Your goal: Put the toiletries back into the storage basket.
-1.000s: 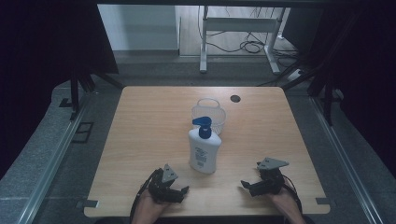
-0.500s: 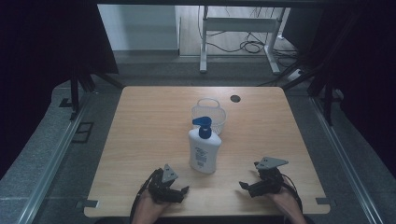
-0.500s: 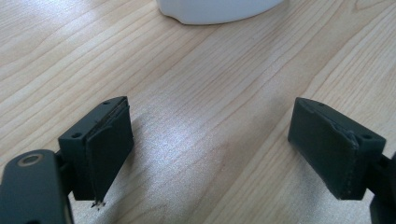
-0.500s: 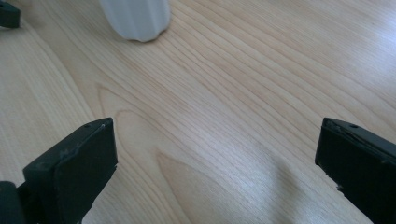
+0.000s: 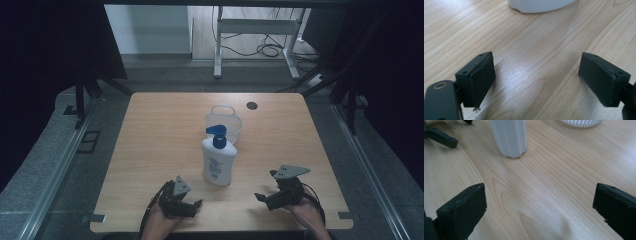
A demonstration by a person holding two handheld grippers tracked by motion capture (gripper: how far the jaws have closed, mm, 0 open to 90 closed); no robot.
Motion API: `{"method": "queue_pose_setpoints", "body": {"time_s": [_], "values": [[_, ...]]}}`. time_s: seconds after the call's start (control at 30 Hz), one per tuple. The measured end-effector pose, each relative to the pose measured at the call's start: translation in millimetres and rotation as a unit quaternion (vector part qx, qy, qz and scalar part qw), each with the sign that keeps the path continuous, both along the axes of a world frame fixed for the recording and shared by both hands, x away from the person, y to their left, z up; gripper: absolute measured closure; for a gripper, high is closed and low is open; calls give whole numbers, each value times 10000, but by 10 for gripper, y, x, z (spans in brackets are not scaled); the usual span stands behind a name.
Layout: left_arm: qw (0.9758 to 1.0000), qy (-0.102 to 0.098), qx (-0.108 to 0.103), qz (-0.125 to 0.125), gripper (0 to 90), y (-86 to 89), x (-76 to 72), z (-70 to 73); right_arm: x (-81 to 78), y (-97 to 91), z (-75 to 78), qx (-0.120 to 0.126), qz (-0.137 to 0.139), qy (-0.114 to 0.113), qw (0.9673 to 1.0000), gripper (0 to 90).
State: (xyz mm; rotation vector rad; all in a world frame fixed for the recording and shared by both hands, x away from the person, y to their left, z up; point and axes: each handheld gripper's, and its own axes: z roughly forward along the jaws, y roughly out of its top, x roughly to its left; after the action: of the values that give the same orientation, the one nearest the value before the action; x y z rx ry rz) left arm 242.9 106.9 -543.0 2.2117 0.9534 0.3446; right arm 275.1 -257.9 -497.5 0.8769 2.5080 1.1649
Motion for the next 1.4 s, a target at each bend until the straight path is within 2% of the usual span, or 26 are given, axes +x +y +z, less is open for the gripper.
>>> {"method": "queue_pose_setpoints", "body": {"time_s": [0.17, 0.47, 0.67, 0.97, 1.17, 1.4], "values": [[10000, -6, -7, 16, 134, -3, -1, -1, 29, 62, 81, -37, 72, -27, 10000, 0], [10000, -6, -19, 37, 135, -6, -2, -2, 91, 189, 216, 227, 259, -16, 9994, 0], [10000, -9, -10, 24, 134, -4, -1, -1, 130, 250, 310, 287, 341, 41, 9990, 0], [10000, -13, 11, 10, 134, -1, 1, -1, 193, 356, 388, 344, 442, 7, 9984, 0], [10000, -12, 11, 11, 134, -2, 1, 0, 265, 438, 430, 439, 443, 91, 9980, 0], [10000, -8, 30, -4, 134, 1, 1, 2, 314, 531, 504, 488, 494, -3, 9976, 0]]}}
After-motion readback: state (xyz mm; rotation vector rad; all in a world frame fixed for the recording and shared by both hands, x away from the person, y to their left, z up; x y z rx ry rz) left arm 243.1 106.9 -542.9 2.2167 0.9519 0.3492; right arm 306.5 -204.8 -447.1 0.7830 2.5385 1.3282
